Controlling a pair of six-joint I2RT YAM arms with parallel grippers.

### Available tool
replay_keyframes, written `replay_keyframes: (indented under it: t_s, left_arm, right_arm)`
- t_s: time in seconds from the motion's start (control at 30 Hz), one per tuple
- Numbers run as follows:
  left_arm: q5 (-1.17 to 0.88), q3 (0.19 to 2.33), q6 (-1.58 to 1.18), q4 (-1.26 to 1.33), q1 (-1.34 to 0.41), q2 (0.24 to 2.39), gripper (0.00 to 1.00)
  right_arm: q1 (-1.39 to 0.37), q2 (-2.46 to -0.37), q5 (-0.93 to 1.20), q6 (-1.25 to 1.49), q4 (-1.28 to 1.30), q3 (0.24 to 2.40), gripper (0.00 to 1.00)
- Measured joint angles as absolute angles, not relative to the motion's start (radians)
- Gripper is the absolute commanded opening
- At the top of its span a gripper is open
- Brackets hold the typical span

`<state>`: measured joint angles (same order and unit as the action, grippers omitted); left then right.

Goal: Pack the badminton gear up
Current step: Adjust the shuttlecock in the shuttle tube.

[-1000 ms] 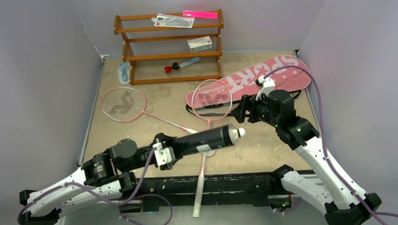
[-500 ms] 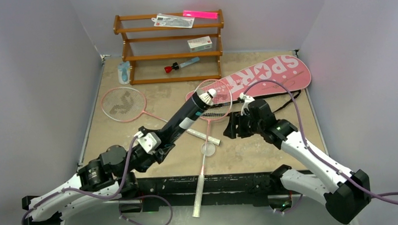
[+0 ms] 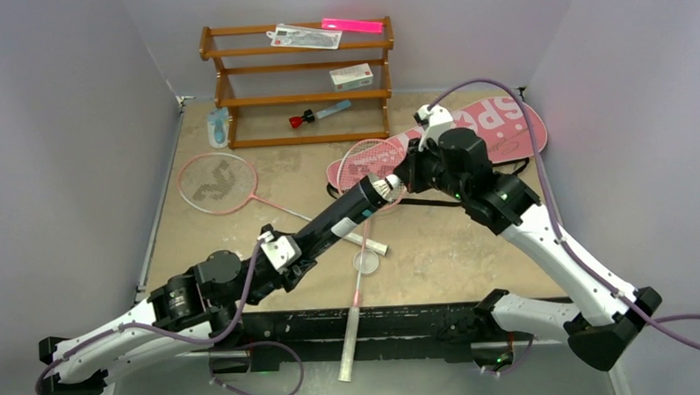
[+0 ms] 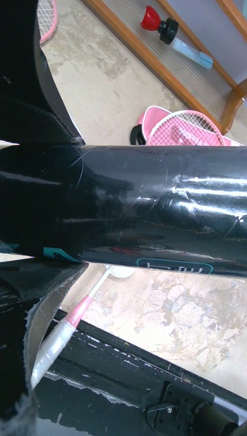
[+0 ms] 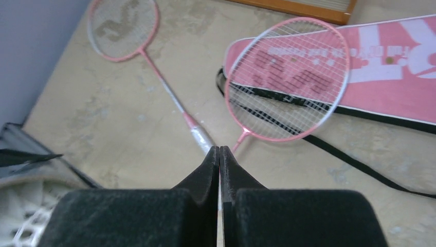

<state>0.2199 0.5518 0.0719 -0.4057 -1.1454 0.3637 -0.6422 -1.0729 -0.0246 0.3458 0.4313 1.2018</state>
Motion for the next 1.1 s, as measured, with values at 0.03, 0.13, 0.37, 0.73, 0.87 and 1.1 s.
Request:
replay_keyframes:
  t_s: [0.03,0.13,0.37,0.73,0.87,1.1]
  left_arm:
    - [0.217,0.552,0.072,-0.406,-1.145,0.370,0.00]
    - [0.212,0.552,0.072,-0.406,-1.145,0.376,0.00]
    - [0.202,0.552,0.072,-0.406,-1.140,0.376,0.00]
    - [0.186,0.551,0.072,-0.410,-1.128,0.397,0.00]
    - [0.187,0.543,0.073,-0.463,-1.119,0.413,0.00]
    - [0.178,0.543,0.072,-0.456,-1.119,0.436,0.00]
  right_arm:
    - [-0.651,-1.089,-0.051,0.334,0.444,1.218,0.00]
    - [-0.664,-1.137,-0.150,0.300,0.497,1.242,0.00]
    - [-0.664,-1.159,-0.356,0.226,0.601,1.251,0.00]
    - [-0.875,-1.222,-0.358,0.175,0.628,1.368,0.00]
    - [-0.978,-1.256,-0.429,0.172,0.656,1.401,0.00]
    - [-1.010,-1.242,-0.506,0.177,0.680,1.394,0.00]
